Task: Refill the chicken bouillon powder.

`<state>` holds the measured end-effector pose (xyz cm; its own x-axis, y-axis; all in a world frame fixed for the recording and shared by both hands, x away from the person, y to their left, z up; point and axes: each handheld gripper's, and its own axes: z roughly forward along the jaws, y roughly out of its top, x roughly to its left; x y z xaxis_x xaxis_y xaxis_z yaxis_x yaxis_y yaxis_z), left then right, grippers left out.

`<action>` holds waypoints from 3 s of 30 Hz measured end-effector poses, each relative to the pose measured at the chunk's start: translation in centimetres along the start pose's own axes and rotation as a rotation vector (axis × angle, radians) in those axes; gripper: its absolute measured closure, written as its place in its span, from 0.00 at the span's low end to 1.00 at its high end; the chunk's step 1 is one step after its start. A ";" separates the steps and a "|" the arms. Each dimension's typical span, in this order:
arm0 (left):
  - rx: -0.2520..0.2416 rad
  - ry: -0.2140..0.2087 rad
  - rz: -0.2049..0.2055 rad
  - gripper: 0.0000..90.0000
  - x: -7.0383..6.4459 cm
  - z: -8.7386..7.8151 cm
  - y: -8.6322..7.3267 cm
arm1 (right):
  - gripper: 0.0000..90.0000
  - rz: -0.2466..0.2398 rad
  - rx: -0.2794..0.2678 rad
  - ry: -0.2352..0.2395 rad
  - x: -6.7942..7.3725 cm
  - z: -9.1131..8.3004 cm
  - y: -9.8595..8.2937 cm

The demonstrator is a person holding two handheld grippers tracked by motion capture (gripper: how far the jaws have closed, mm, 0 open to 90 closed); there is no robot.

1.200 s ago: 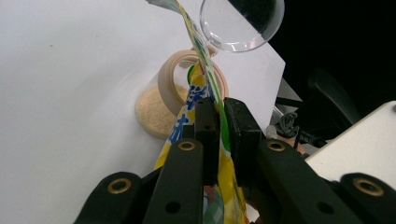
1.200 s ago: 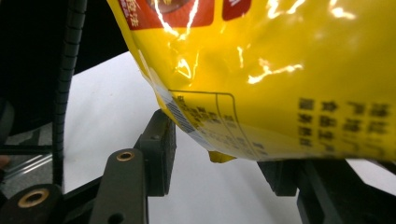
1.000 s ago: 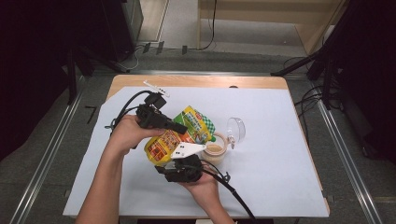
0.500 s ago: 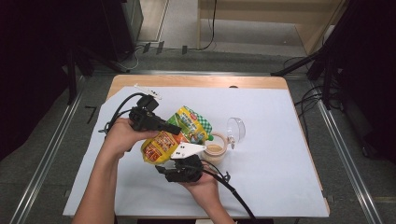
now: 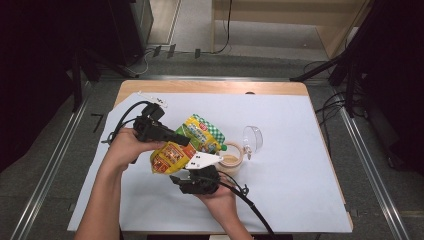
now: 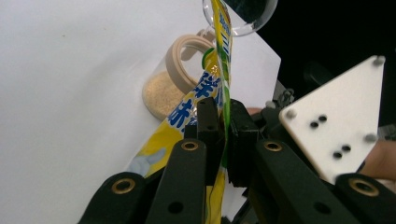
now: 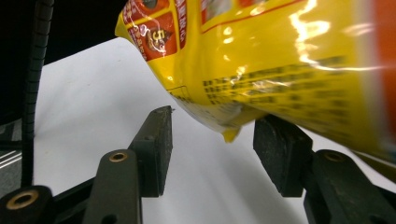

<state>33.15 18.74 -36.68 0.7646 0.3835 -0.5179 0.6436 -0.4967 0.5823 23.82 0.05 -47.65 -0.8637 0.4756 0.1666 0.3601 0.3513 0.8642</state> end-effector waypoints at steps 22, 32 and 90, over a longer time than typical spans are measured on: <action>-0.153 0.009 -0.045 1.00 1.0 -2.3 -0.6 | 0.52 -0.007 -0.024 0.010 -0.6 -1.7 0.2; -0.231 0.088 -0.071 1.00 2.3 -2.6 -0.5 | 0.54 0.014 -0.027 0.049 -1.2 -2.9 0.2; -0.288 0.121 -0.127 0.91 5.7 -2.4 -4.1 | 0.52 -0.031 0.025 0.065 -3.8 -9.7 -1.7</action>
<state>34.97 24.86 -40.50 0.6648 0.5264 -0.5301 0.7042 -0.2046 0.6799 23.04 -10.22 -45.18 -0.8952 0.4115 0.1711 0.3410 0.3852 0.8575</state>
